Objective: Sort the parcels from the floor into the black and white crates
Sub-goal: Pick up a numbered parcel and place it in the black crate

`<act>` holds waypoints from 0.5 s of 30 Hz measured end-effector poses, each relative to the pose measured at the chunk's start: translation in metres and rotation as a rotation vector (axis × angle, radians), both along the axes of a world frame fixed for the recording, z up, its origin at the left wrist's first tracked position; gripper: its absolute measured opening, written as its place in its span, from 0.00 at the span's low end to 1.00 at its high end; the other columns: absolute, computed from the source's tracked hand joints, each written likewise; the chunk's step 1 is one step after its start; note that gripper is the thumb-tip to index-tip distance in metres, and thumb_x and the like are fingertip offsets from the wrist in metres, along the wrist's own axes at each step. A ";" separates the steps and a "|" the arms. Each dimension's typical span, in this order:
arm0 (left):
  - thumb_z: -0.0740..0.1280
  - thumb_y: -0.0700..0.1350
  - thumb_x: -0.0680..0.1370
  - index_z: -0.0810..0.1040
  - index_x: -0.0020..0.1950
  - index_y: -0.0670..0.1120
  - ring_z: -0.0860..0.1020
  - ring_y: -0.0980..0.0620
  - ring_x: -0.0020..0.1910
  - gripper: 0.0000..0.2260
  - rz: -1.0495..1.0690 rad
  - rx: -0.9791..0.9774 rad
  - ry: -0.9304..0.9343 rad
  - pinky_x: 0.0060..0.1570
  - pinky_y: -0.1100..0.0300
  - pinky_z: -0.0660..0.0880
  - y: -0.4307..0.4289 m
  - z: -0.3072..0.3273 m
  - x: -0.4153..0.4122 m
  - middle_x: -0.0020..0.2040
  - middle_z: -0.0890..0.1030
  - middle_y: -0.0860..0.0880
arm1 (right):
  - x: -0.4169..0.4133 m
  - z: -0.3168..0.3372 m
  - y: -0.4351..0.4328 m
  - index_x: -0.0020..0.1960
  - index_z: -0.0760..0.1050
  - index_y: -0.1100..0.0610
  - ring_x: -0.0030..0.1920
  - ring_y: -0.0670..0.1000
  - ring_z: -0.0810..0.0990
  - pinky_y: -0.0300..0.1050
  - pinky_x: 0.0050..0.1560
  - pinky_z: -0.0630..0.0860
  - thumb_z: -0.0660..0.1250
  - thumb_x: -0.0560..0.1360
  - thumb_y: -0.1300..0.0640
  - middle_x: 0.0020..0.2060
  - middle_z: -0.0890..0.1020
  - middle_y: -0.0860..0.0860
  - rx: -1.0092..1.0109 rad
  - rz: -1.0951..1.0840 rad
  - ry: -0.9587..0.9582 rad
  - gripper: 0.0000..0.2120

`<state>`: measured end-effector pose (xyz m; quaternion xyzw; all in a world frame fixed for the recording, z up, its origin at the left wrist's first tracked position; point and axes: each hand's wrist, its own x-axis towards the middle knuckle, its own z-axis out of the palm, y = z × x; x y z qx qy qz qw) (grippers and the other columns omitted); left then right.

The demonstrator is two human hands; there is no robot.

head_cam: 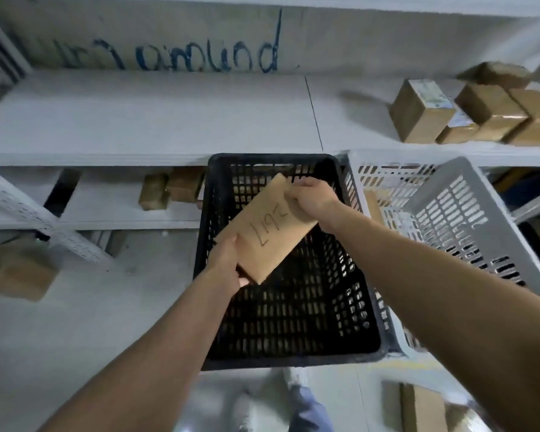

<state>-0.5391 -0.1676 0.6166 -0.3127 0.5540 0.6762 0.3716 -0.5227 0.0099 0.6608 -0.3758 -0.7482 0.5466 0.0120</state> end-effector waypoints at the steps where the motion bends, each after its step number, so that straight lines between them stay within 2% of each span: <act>1: 0.67 0.50 0.77 0.66 0.71 0.47 0.74 0.41 0.58 0.23 0.048 0.015 -0.040 0.54 0.38 0.71 0.002 -0.007 -0.005 0.62 0.75 0.42 | -0.013 -0.008 0.004 0.66 0.73 0.52 0.57 0.52 0.74 0.41 0.49 0.73 0.65 0.76 0.54 0.63 0.75 0.51 0.005 0.030 -0.011 0.18; 3: 0.69 0.48 0.76 0.67 0.68 0.46 0.73 0.39 0.61 0.22 0.135 0.043 -0.105 0.51 0.40 0.72 0.007 -0.019 -0.015 0.62 0.74 0.39 | -0.038 -0.026 0.010 0.68 0.71 0.50 0.65 0.54 0.71 0.46 0.63 0.71 0.61 0.78 0.55 0.68 0.71 0.50 0.021 0.102 -0.038 0.19; 5: 0.68 0.48 0.77 0.70 0.57 0.43 0.74 0.41 0.57 0.14 0.158 0.056 -0.131 0.49 0.44 0.72 0.014 -0.033 -0.024 0.55 0.75 0.41 | -0.059 -0.045 0.015 0.69 0.70 0.47 0.66 0.57 0.69 0.48 0.66 0.68 0.58 0.78 0.52 0.69 0.69 0.52 0.043 0.151 -0.099 0.20; 8: 0.66 0.49 0.77 0.72 0.46 0.44 0.75 0.44 0.46 0.09 0.175 0.008 -0.149 0.46 0.47 0.73 0.026 -0.056 -0.039 0.47 0.76 0.42 | -0.088 -0.076 0.020 0.68 0.71 0.42 0.65 0.59 0.68 0.53 0.67 0.68 0.58 0.76 0.52 0.67 0.70 0.54 0.061 0.196 -0.175 0.20; 11: 0.65 0.50 0.77 0.73 0.49 0.46 0.75 0.45 0.45 0.08 0.225 -0.027 -0.169 0.49 0.46 0.73 0.035 -0.080 -0.052 0.48 0.77 0.42 | -0.110 -0.105 0.022 0.71 0.67 0.46 0.65 0.58 0.68 0.53 0.66 0.69 0.60 0.77 0.54 0.67 0.69 0.55 0.095 0.313 -0.228 0.23; 15: 0.62 0.50 0.79 0.70 0.56 0.48 0.74 0.46 0.44 0.09 0.284 -0.076 -0.193 0.52 0.46 0.72 0.045 -0.113 -0.060 0.47 0.75 0.43 | -0.128 -0.141 0.026 0.72 0.63 0.58 0.58 0.54 0.74 0.45 0.55 0.74 0.62 0.77 0.54 0.63 0.72 0.55 0.035 0.345 -0.287 0.25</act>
